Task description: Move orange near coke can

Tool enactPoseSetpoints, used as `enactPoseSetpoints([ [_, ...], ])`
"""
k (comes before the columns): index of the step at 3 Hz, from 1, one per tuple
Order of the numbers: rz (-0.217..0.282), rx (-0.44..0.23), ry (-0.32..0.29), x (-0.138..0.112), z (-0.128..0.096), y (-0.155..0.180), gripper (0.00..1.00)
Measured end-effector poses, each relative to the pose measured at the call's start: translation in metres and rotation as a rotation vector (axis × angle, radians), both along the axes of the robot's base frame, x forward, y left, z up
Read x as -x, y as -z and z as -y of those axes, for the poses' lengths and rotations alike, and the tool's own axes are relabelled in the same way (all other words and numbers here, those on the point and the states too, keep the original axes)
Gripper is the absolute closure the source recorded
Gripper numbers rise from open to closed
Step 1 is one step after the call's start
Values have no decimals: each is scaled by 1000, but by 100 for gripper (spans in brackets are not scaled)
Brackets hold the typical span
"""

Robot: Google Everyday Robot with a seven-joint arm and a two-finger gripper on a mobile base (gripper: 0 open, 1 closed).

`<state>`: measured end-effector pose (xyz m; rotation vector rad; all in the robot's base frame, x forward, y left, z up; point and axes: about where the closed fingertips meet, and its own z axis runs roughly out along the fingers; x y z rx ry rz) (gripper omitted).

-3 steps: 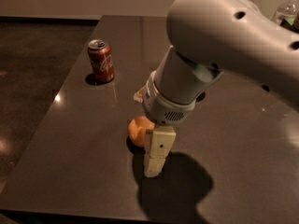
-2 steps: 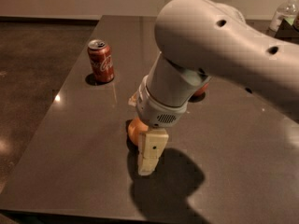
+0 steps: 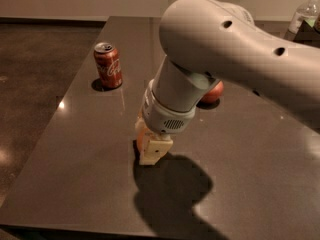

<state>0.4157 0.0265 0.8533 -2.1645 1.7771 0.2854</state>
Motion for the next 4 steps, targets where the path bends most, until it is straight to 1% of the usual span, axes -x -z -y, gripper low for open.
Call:
enactPoseSetpoints([
  [1,17,12,0,-13,-15,-18,86],
  [2,19,2,17,-27,-34,-34,100],
  [3,14,-21,51,-51,-60,-42,100],
  [4,4,-53,102,-83,-82,-41,100],
])
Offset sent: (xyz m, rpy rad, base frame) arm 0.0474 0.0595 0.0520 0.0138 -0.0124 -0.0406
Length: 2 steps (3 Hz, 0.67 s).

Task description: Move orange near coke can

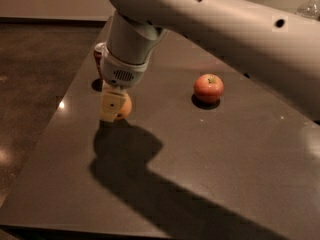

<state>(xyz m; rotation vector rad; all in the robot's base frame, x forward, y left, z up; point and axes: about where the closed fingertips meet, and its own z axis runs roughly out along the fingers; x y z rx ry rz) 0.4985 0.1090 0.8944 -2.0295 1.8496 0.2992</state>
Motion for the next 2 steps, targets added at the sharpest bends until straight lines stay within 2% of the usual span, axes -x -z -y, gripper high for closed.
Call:
enactPoseSetpoints([
  [1,2,-21,39,-27,-12,5,100],
  [2,13,-30,86,-52,-13,8,100],
])
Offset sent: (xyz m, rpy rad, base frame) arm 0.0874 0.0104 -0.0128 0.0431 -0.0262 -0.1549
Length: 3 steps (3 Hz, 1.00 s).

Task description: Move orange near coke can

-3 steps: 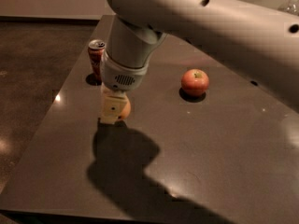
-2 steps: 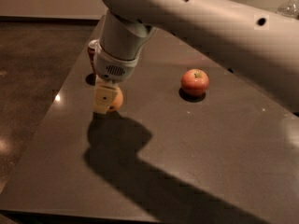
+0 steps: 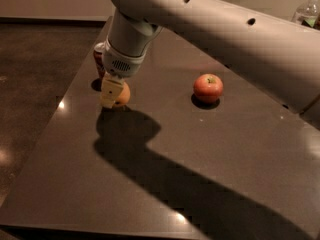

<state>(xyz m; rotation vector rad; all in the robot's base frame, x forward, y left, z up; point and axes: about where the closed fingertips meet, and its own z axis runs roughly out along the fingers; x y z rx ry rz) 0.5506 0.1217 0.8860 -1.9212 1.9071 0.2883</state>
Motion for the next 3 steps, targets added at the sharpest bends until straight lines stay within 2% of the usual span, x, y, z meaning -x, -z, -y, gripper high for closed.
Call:
enactPoseSetpoints([
  [2,29,17,148,-40,20,8,100],
  [3,41,17,194,-52,22,16,100],
])
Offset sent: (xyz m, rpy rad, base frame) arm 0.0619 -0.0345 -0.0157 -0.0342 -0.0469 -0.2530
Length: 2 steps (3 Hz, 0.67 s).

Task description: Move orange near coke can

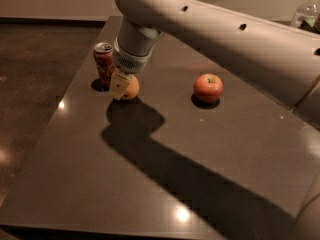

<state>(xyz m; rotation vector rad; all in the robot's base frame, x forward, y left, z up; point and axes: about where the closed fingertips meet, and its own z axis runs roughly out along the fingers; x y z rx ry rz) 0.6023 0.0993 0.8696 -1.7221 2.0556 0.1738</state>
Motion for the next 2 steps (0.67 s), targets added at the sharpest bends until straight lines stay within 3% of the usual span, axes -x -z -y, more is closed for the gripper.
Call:
enactPoseSetpoints([
  [1,13,1,46,-12,3,5,87],
  [2,22,2,89,-22,5,5,64],
])
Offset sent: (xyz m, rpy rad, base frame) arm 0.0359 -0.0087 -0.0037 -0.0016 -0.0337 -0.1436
